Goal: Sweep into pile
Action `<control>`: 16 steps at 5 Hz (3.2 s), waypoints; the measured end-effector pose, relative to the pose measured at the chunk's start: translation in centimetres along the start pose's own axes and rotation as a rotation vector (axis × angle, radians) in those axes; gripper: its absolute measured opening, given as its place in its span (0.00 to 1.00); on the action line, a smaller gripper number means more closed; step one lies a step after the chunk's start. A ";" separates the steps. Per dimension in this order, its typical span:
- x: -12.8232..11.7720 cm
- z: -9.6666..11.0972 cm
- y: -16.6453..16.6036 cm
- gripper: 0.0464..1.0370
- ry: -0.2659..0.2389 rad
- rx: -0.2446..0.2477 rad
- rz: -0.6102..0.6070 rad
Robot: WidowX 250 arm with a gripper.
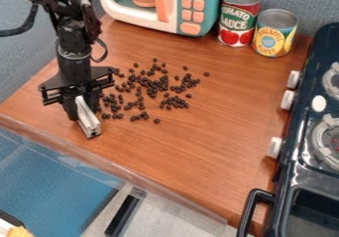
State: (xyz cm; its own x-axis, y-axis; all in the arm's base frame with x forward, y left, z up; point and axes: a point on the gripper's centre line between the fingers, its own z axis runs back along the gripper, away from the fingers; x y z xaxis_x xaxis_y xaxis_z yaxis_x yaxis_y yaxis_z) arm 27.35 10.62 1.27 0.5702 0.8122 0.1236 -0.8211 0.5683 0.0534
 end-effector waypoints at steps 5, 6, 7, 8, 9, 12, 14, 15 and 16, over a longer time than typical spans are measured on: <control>-2.6 0.5 -4.6 0.33 -0.073 -0.088 -0.214; -3.9 0.7 -6.3 0.33 -0.081 -0.105 -0.249; -4.1 0.7 -6.7 0.33 -0.085 -0.107 -0.252; -4.1 0.8 -7.0 0.33 -0.087 -0.106 -0.247; -4.8 1.0 -8.7 0.33 -0.093 -0.124 -0.268; -5.7 1.2 -10.3 0.33 -0.095 -0.135 -0.289; -7.5 2.8 -10.4 0.33 -0.069 -0.188 -0.306; -5.7 5.9 -9.2 0.33 -0.097 -0.256 -0.260; -3.6 8.9 -7.1 0.33 -0.152 -0.292 -0.209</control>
State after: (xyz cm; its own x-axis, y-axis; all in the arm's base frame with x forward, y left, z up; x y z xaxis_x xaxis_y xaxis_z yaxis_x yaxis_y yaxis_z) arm 30.91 2.47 9.30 0.6963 0.6583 0.2860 -0.6327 0.7511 -0.1885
